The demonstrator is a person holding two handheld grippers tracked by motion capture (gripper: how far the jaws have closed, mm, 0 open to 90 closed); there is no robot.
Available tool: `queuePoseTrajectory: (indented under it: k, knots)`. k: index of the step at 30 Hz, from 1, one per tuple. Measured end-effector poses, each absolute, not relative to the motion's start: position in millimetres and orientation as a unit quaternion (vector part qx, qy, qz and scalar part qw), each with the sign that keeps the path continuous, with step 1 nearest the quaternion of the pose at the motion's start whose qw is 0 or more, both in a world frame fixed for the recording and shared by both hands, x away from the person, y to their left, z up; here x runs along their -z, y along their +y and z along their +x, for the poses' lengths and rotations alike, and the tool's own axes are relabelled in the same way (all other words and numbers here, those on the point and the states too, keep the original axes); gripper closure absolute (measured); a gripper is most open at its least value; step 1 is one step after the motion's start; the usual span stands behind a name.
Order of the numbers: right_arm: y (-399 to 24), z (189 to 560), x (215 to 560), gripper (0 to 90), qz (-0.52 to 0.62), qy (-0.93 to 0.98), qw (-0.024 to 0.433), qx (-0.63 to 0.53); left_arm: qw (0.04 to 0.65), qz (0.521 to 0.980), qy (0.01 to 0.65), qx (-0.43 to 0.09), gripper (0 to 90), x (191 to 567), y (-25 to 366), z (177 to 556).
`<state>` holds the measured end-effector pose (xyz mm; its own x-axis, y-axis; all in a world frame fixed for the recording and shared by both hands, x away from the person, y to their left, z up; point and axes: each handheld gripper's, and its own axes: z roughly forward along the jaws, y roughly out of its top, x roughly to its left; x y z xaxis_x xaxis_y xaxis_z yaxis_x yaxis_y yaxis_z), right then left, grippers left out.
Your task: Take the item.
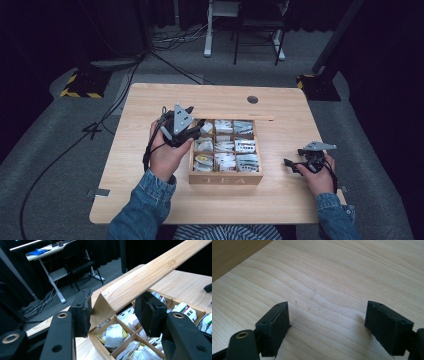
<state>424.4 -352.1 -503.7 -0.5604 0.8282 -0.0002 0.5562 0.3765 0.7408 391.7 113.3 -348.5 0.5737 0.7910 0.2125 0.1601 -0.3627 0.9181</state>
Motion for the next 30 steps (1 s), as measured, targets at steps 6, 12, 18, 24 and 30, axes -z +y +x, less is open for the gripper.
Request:
queuePoseTrajectory:
  k: [6, 12, 18, 24, 30]
  knots:
    - [-349.2, 422.3, 502.1, 28.0, 0.444, 0.799, 0.196, -0.354, 0.474, 0.752, 0.320, -0.328, 49.6, 348.4, 116.1, 392.5]
    - [-350.6, 420.8, 493.8, 33.8, 0.457, 0.782, 0.192, -0.377, 0.474, 0.750, 0.324, -0.329, 52.4, 347.9, 118.8, 392.0]
    - [-350.2, 416.6, 480.7, 39.9, 0.461, 0.773, 0.180, -0.396, 0.475, 0.749, 0.324, -0.328, 52.8, 347.7, 119.6, 392.2]
    - [-344.4, 410.1, 467.0, 44.7, 0.449, 0.779, 0.172, -0.402, 0.481, 0.750, 0.321, -0.322, 53.1, 347.8, 122.3, 393.7]
    - [-340.8, 405.6, 450.6, 45.9, 0.441, 0.777, 0.175, -0.414, 0.481, 0.752, 0.321, -0.318, 53.0, 347.5, 123.4, 394.1]
